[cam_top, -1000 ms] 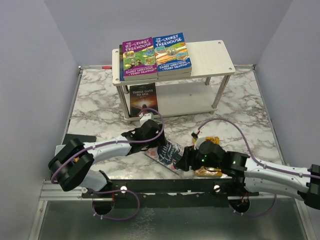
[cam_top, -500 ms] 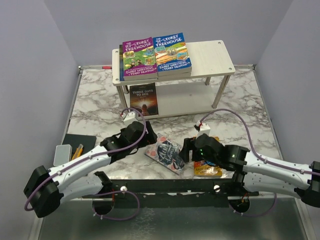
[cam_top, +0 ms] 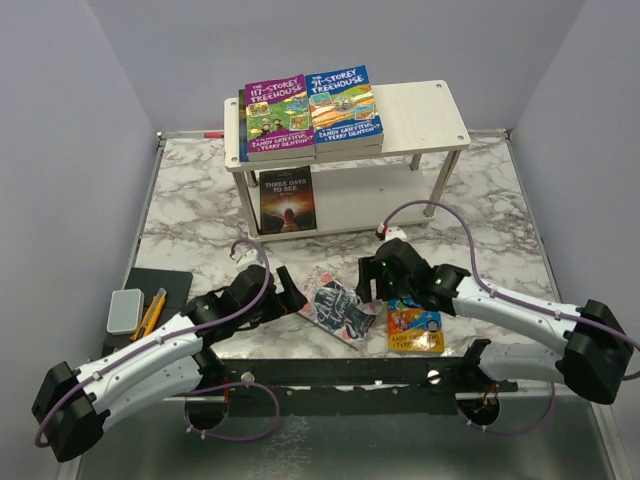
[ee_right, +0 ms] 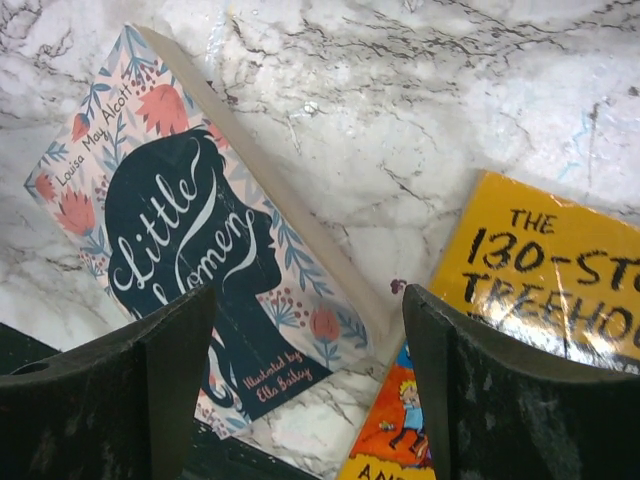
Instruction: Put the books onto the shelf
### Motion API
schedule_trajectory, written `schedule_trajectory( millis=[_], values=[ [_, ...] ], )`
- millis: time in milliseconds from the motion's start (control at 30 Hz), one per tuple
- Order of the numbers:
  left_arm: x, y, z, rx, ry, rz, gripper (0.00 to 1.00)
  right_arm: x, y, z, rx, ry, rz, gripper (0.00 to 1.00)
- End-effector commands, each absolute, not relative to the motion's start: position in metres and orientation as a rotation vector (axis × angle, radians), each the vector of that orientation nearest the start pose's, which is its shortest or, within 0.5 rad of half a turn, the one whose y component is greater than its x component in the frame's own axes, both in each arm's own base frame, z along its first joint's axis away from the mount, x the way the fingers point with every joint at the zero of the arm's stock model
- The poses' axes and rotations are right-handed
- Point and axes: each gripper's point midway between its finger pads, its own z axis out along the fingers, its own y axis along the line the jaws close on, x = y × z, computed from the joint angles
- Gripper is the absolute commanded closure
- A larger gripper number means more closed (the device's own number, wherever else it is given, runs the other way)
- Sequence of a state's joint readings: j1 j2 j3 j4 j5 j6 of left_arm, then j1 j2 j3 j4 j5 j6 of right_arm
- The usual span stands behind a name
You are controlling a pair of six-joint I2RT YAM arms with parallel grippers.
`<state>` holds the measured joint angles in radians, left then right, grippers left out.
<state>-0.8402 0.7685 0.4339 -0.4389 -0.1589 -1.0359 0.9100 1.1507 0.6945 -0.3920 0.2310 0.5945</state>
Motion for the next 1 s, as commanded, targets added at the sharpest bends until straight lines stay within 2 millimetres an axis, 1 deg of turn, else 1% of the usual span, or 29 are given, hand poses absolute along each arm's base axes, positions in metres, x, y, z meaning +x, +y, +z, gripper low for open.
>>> schedule_trajectory(
  millis=[0, 133, 200, 300, 400, 500, 667, 767, 967],
  values=[
    [0.139, -0.198, 0.071, -0.314, 2.517, -0.809, 0.01, 0.209, 0.245, 0.087, -0.357, 2.423, 0.568, 0.21],
    [0.136, -0.207, 0.072, -0.308, 2.513, -0.890, 0.01, 0.215, 0.251, 0.076, -0.369, 2.456, 0.623, 0.20],
    [0.137, -0.209, 0.071, -0.306, 2.511, -0.900, 0.01, 0.217, 0.253, 0.072, -0.370, 2.466, 0.645, 0.20],
    [0.129, -0.221, 0.069, -0.292, 2.546, -0.979, 0.01, 0.219, 0.259, 0.067, -0.388, 2.475, 0.707, 0.20],
    [0.128, -0.229, 0.065, -0.305, 2.549, -1.039, 0.01, 0.214, 0.267, 0.063, -0.427, 2.488, 0.773, 0.20],
    [0.129, -0.233, 0.059, -0.301, 2.556, -1.041, 0.01, 0.209, 0.271, 0.056, -0.449, 2.504, 0.814, 0.20],
    [0.132, -0.241, 0.054, -0.293, 2.565, -1.054, 0.01, 0.200, 0.268, 0.040, -0.459, 2.560, 0.820, 0.24],
    [0.136, -0.246, 0.053, -0.286, 2.560, -1.055, 0.01, 0.194, 0.264, 0.030, -0.442, 2.593, 0.814, 0.29],
    [0.149, -0.258, 0.043, -0.253, 2.574, -1.019, 0.01, 0.176, 0.260, 0.020, -0.400, 2.623, 0.883, 0.35]
  ],
)
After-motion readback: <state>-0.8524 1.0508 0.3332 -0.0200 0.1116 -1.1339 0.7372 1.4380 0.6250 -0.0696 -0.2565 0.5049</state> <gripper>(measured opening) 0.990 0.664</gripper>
